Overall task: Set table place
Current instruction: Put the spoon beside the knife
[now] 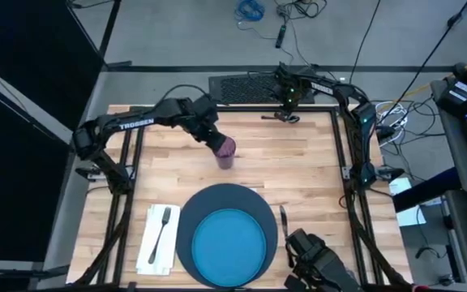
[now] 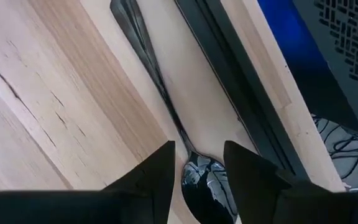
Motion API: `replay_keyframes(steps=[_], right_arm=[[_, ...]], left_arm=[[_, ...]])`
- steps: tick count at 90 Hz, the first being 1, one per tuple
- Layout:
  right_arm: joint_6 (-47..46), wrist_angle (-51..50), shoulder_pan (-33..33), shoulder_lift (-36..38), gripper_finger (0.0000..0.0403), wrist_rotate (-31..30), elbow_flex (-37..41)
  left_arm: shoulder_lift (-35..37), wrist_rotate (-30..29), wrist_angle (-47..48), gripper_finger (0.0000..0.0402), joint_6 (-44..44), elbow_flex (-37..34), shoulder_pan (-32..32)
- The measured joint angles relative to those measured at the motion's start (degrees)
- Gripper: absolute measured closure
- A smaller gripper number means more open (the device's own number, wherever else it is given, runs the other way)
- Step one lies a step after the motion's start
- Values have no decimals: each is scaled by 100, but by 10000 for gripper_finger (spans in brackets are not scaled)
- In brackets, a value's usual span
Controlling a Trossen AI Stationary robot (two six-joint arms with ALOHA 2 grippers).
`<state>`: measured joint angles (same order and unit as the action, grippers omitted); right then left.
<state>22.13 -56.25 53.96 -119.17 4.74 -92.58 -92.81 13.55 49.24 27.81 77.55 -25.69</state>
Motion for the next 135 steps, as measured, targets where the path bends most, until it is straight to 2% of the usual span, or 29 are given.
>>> replay_keyframes(steps=[35,49,73,83,101,135], right_arm=[[-12,-76,0,0,280,8,0],[-59,-22,-21,0,280,313,129],[178,672,-44,0,280,219,639],[327,834,-44,0,280,-52,694],[487,1009,-44,0,280,-31,739],[459,1297,-59,37,361,23,1063]], left_arm=[[-433,24,-80,256,-242,1,107],[-420,19,-131,256,-349,3,131],[-420,19,-134,256,-434,3,136],[-420,41,-151,256,-433,3,136],[-420,56,-194,256,-431,3,136],[-420,99,-223,256,-420,3,136]])
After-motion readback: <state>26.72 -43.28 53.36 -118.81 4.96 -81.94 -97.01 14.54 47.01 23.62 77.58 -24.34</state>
